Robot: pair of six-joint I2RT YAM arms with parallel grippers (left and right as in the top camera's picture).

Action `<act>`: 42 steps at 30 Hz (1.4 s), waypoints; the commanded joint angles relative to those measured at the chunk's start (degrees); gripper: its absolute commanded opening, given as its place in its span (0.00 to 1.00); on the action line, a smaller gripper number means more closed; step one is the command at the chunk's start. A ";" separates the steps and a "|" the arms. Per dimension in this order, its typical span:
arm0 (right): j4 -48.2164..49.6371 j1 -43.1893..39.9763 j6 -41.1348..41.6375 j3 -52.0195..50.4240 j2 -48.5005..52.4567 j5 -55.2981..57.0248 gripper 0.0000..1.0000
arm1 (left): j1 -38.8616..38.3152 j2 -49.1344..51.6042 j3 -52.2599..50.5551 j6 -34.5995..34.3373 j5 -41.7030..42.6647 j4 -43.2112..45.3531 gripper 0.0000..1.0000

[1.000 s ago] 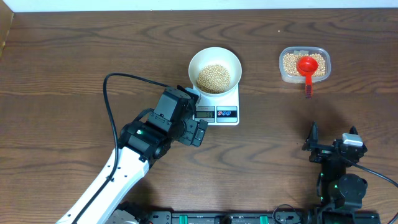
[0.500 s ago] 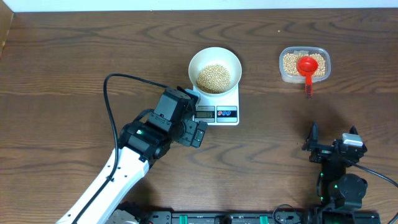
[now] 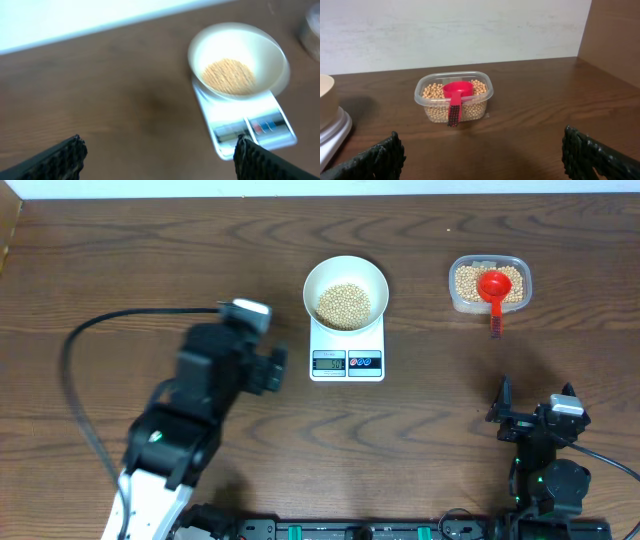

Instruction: Scoop item into bowl and weigh 50g on scale

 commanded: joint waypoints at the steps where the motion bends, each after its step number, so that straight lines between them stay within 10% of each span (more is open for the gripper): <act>1: -0.13 0.46 -0.63 -0.20 -0.39 0.07 0.99 | 6.32 -6.84 -4.17 2.19 1.11 3.37 0.96; 18: -0.13 0.46 -0.63 -0.20 -0.39 0.07 0.99 | 15.34 -43.52 -45.29 1.05 5.03 34.77 0.96; 42: -0.13 0.46 -0.63 -0.20 -0.39 0.07 0.99 | 16.31 -53.29 -53.66 7.34 4.24 25.77 0.96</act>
